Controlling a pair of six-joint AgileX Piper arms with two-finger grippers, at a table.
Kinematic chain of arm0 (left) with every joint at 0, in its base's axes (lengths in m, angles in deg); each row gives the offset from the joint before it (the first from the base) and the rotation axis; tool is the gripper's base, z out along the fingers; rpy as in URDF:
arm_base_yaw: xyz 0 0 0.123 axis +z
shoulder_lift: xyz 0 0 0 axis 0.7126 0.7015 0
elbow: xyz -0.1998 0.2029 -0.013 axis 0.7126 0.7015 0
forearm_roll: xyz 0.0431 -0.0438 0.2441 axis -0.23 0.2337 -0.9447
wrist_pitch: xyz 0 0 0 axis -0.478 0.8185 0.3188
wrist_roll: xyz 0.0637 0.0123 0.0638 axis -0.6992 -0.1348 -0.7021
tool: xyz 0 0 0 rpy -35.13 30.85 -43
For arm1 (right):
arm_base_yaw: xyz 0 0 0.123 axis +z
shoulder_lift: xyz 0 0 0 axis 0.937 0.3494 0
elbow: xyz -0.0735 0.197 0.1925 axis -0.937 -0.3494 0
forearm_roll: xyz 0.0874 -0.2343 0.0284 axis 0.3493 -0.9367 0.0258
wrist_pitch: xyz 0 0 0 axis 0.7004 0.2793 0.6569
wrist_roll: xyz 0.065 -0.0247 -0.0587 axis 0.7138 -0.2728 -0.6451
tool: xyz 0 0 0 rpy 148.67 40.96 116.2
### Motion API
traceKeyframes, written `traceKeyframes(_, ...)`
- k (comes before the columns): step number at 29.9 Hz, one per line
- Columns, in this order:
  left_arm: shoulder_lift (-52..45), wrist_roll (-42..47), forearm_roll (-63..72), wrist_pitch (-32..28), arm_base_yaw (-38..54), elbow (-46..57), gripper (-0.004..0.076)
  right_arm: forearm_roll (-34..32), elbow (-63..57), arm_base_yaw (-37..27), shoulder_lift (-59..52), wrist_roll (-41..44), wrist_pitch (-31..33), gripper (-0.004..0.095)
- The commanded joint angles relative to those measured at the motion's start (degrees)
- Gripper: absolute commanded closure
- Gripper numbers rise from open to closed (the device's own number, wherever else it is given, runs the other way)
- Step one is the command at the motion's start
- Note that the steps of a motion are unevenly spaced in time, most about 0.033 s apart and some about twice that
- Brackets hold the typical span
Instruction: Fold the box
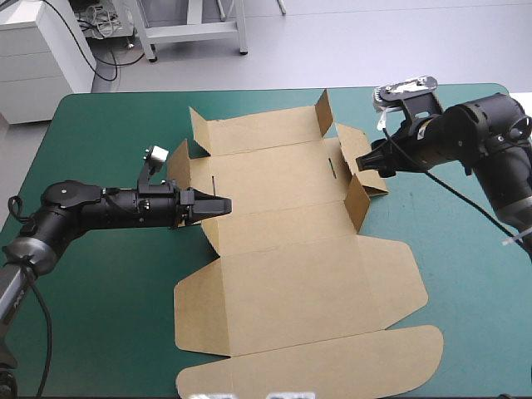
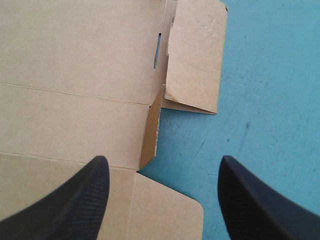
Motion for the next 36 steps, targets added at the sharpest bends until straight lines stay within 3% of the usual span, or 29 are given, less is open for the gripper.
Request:
traceKeyframes(1, -1.70, -0.10, 4.36, 4.21, -0.28, -1.76, 0.0732, 4.53, 1.20, -2.82, -0.61, -2.61, -2.95, 0.0352)
traceKeyframes(8, -1.70, -0.10, 4.36, 4.21, -0.28, -1.76, 0.0732, 10.45, 1.20, -3.43, 4.23, -4.03, -2.95, 0.0351)
traceKeyframes(36, -1.70, -0.10, 4.36, 3.76, -0.28, -1.76, 0.0732, 10.37, 0.08, -3.43, 20.03, -3.71, -2.85, 0.0365)
